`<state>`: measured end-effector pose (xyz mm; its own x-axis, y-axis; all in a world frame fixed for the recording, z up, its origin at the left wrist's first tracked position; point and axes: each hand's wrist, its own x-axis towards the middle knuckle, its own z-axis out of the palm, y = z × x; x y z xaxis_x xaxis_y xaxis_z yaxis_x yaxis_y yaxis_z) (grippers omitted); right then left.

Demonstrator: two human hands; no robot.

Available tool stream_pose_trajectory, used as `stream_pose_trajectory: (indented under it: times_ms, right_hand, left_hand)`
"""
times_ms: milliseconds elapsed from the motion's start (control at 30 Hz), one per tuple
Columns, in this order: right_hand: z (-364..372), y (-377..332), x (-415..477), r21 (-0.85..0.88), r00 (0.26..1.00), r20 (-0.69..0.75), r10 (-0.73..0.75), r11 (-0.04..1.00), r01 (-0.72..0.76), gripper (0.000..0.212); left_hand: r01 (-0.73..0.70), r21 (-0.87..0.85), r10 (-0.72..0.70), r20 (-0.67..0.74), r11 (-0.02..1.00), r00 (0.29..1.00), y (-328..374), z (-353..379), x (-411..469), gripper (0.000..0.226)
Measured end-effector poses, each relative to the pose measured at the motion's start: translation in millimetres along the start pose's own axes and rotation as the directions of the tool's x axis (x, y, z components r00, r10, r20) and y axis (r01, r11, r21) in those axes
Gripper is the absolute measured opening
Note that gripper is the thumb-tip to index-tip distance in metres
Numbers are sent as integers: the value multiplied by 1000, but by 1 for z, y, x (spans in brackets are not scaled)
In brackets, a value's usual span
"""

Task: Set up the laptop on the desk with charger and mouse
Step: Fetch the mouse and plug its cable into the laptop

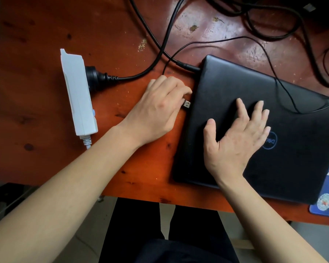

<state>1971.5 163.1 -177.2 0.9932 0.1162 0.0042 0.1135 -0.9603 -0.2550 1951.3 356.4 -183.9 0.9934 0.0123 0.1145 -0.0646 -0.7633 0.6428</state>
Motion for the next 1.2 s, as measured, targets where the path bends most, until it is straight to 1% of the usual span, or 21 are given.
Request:
stream_pose_trajectory:
  times_ms: [100,167,267,433,733,933,1067,1200]
  right_hand:
    - [0,0,0,1,1000,3,0,1000,0,73]
    - [0,0,1,2,1000,4,0,1000,0,73]
    - [0,-1,0,4,1000,-1,0,1000,0,74]
    - [0,-1,0,-9,1000,-4,3,1000,-3,74]
    - [1,1,0,-11,1000,1,-2,1000,2,74]
    - [1,1,0,-6,1000,5,-1,1000,1,74]
    - [2,1,0,-7,1000,6,-2,1000,2,73]
    - [2,1,0,-7,1000,1,-5,1000,5,73]
  left_hand:
    - [46,-21,-47,-52,999,998,-5,-2,-8,28]
    - [57,29,-55,-59,998,997,-4,-2,-11,29]
    - [46,100,-41,-52,994,998,-3,-1,-15,24]
    - [8,96,-7,-14,995,1000,-6,-2,-31,21]
    - [73,87,-71,-23,994,997,4,2,-36,20]
    - [38,70,-37,-8,997,999,3,1,-41,21]
    - [29,101,-27,-22,994,999,3,3,-41,21]
    - [62,131,-57,-46,989,997,6,6,-42,21]
